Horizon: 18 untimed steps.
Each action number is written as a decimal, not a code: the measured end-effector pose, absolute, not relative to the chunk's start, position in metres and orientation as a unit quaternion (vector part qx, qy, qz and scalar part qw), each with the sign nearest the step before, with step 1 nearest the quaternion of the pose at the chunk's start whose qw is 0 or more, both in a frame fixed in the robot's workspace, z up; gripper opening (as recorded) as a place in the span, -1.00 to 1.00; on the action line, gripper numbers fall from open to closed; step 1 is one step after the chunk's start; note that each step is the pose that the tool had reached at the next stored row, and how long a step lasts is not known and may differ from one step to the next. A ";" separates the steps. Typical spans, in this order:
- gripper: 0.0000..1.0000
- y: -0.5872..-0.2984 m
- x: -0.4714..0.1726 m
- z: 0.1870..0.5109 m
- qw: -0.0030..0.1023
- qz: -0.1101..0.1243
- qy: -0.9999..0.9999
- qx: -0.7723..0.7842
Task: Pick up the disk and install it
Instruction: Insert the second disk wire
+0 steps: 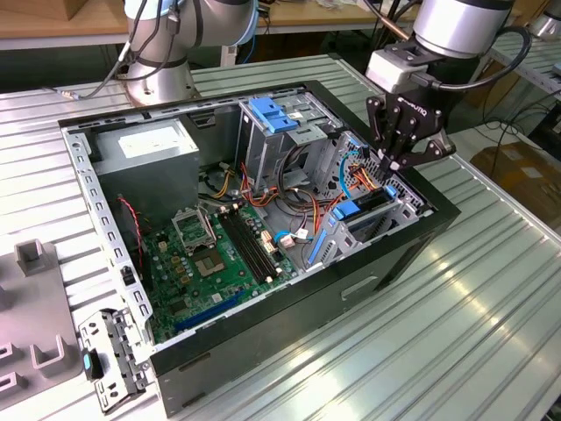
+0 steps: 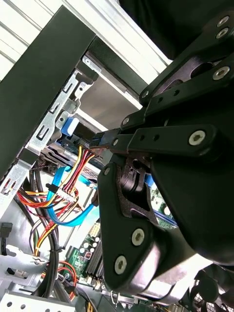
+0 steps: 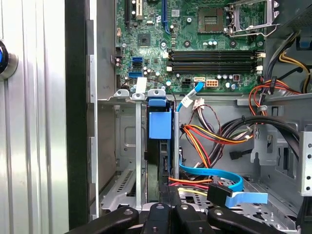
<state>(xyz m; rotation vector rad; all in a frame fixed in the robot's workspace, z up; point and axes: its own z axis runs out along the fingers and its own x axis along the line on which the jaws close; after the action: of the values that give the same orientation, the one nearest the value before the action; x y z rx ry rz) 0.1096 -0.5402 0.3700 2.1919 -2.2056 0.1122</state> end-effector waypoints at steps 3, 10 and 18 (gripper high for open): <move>-0.79 -0.540 0.110 0.371 0.015 0.036 -0.709 0.704; -0.79 -0.540 0.110 0.375 0.015 0.036 -0.709 0.704; -0.79 -0.540 0.106 0.376 0.014 0.035 -0.709 0.704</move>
<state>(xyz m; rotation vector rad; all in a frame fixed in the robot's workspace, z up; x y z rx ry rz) 0.1057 -0.5402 0.3759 2.1942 -2.2078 0.1075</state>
